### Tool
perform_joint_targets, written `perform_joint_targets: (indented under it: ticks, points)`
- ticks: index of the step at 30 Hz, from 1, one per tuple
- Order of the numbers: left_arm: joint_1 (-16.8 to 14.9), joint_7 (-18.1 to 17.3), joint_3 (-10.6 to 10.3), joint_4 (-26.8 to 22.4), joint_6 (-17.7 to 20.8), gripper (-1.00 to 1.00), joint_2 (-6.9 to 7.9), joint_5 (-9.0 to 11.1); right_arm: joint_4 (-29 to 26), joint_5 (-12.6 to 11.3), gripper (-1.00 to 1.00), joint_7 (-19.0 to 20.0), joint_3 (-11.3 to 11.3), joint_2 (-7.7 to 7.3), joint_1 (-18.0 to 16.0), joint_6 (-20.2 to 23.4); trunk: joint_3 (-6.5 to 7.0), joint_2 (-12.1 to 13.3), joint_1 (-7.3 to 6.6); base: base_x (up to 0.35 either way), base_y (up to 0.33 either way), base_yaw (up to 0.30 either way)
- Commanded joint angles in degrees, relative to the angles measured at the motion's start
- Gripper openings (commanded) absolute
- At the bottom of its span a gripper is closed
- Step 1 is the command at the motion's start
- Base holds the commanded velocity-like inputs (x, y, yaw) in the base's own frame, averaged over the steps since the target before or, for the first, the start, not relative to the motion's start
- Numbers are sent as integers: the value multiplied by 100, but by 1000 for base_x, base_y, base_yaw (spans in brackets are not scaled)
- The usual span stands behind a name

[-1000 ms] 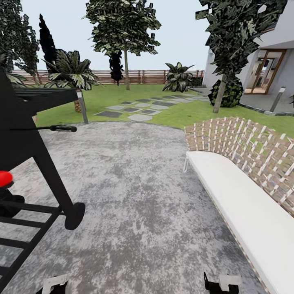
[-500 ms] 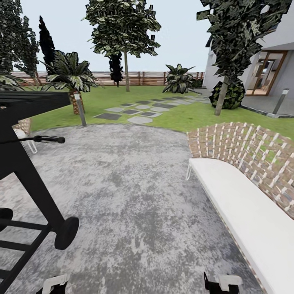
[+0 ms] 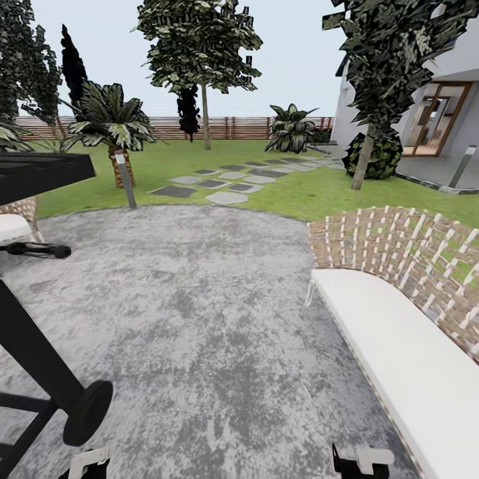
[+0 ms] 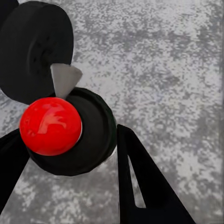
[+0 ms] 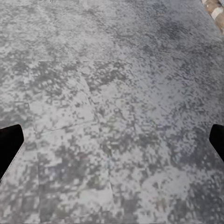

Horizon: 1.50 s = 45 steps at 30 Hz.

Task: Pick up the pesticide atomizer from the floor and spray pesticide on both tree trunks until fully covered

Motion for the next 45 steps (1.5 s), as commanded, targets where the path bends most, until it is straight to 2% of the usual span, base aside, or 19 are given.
perform_joint_targets:
  ticks: [1,45]
  points:
    - [-4,-36,49,4,-20,-100,-3,-45,4,12,100,-20,4,-1,-3,-15,-5,-2,2,340,-4,0]
    - [-4,-36,49,5,-19,-100,-3,-37,4,12,100,-20,4,0,-3,-13,-5,-2,2,340,0,0]
